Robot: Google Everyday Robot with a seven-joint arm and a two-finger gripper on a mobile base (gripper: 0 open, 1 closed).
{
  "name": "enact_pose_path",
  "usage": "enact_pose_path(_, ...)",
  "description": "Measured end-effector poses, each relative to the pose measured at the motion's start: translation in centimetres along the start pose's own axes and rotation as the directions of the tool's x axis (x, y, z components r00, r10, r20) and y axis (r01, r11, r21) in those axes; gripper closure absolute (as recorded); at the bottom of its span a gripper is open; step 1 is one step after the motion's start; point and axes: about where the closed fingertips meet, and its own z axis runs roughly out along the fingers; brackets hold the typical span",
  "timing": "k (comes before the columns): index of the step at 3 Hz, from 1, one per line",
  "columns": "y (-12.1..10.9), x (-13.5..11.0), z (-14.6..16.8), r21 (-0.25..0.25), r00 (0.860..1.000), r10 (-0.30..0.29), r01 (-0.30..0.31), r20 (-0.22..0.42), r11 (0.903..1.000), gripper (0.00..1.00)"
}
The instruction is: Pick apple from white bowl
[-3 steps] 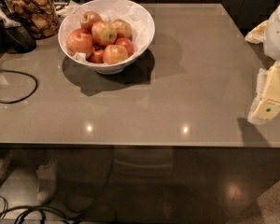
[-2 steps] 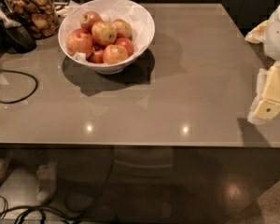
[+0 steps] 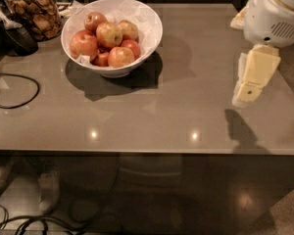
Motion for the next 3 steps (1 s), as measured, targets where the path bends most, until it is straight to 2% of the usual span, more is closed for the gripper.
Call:
enact_pose_path(1,-1.5,-2.1,0.4,0.011,0.999,-0.042,0.042,-0.001,0.9991,0.0)
enact_pose_path(2,-1.6,-2.2,0.4,0.014,0.999,-0.045,0.045,0.001,0.9989,0.0)
enact_pose_path(3,-2.0,-3.6,0.4,0.027,0.995,-0.086,0.084,0.057,0.9961,0.0)
